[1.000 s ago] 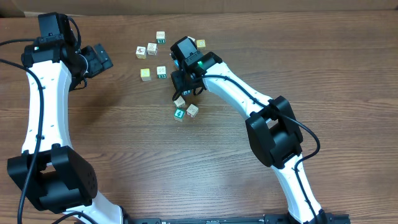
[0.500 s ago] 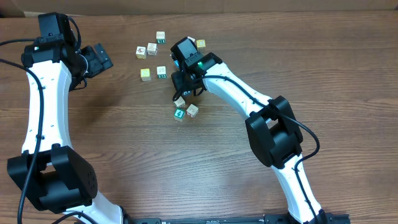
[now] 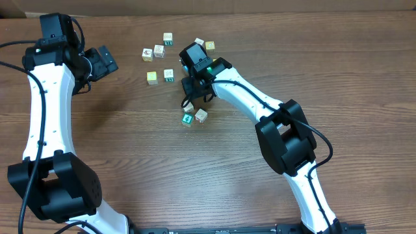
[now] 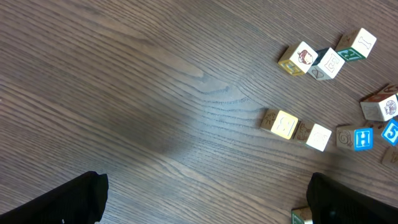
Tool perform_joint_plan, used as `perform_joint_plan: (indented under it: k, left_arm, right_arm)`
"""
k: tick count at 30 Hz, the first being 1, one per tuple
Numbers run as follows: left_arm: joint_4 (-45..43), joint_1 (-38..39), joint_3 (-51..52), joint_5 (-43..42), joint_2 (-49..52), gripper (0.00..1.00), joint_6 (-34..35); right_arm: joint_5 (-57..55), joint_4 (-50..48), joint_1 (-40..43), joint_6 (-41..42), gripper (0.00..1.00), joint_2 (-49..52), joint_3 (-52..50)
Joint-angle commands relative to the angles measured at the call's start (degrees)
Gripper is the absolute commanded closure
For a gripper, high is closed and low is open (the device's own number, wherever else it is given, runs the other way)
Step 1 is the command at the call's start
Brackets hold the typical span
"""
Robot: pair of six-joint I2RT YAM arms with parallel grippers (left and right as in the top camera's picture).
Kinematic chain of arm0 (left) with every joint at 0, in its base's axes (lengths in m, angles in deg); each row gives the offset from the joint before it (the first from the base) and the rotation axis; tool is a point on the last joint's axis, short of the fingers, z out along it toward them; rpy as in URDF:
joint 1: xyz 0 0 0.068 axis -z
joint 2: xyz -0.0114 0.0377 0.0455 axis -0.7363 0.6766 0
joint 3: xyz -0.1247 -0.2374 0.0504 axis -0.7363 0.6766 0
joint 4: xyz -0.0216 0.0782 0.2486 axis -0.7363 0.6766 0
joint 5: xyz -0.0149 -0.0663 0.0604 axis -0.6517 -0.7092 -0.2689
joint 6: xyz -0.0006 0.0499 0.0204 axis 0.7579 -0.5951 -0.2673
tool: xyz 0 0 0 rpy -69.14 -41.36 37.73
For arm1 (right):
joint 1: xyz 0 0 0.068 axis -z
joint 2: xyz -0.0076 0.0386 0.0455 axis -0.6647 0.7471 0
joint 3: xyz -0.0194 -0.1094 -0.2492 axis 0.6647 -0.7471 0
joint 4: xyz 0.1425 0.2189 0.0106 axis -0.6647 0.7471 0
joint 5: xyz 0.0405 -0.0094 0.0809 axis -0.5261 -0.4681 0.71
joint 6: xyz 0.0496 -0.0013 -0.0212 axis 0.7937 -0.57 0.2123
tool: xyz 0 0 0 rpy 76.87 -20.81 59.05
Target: Form a circle
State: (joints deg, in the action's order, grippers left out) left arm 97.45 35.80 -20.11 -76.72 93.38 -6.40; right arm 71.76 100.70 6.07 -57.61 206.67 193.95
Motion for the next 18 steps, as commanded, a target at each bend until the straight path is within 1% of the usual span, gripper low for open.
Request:
perform_joint_plan:
  k: [1,3,7,9,13,18]
  left_arm:
    - [0.0,0.4,0.0,-0.1,0.3,0.01,0.3]
    - [0.0,0.4,0.0,-0.1,0.3,0.01,0.3]
    - [0.0,0.4,0.0,-0.1,0.3,0.0,0.3]
    - [0.0,0.4,0.0,-0.1,0.3,0.01,0.3]
    - [0.0,0.4,0.0,-0.1,0.3,0.0,0.3]
    - [0.0,0.4,0.0,-0.1,0.3,0.0,0.3]
  right_arm:
    - [-4.4,-0.4,0.4,1.3,0.64,0.5,-0.5]
    - [-5.7,-0.3,0.6,3.4,0.64,0.5,-0.3]
    - [-5.7,1.8,1.1,3.9,0.65,0.4,1.5]
    - [-5.7,3.7,1.4,6.5,0.66,0.4,2.7]
    - [-5.7,6.8,1.6,12.7,0.7,0.4,4.2]
    - [-2.4,8.6,1.6,17.7,0.69,0.4,4.2]
